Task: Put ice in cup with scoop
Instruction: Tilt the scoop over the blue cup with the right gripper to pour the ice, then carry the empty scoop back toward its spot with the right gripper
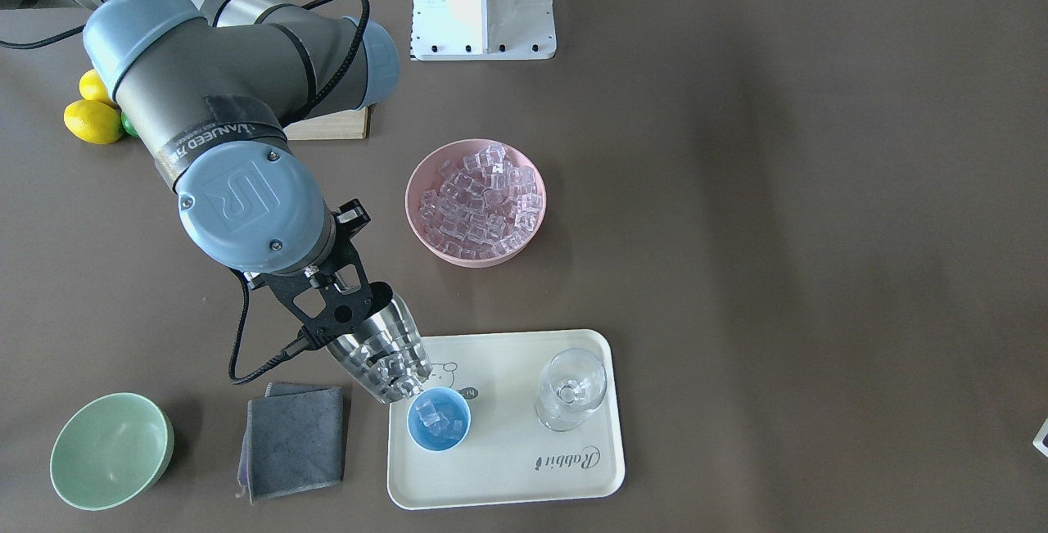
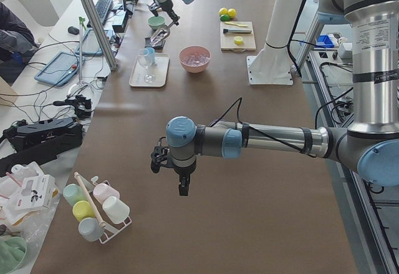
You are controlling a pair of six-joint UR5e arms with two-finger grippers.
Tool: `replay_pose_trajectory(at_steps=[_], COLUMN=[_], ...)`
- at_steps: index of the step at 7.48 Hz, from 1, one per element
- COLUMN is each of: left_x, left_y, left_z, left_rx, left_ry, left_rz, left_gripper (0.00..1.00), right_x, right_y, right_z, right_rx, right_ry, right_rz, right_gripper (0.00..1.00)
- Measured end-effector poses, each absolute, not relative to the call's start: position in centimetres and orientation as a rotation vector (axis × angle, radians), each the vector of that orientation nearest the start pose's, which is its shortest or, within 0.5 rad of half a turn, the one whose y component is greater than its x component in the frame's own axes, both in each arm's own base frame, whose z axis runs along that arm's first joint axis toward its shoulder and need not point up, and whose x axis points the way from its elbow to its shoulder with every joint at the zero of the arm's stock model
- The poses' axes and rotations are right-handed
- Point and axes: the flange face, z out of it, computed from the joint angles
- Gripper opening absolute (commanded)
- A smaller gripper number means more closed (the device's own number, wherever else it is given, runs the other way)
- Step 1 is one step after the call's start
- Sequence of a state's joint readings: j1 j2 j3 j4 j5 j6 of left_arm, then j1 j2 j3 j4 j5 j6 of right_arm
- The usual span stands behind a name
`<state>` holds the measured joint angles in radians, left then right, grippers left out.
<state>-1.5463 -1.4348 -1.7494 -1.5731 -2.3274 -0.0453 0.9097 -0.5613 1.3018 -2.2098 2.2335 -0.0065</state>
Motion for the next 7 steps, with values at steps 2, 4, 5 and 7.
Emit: replay_pose_trajectory(at_steps=[2, 4, 5, 7], left_x=[-5.7, -5.9, -6.4, -6.9], left_y=[-43.6, -43.4, -43.2, -43.1], left_z=[64.5, 65.1, 65.2, 65.6], left_rx=[-0.001, -0.011, -0.009, -0.014], left_ry=[0.757, 0.759, 0.761, 0.762], left_rz=[-0.015, -0.027, -0.040, -0.053], left_gripper=[0.98, 0.99, 0.98, 0.98], right_x=[-41.3, -41.4, -41.4, -41.3], right_y=[-64.8, -65.0, -65.0, -64.9], right_z=[18.7, 18.3, 18.2, 18.1], right_rx=[-0.145, -0.155, -0.157, -0.150], right_ry=[-0.664, -0.661, -0.660, -0.662], right_rz=[-0.688, -0.698, -0.703, -0.712], right_gripper=[0.00, 0.00, 0.00, 0.00])
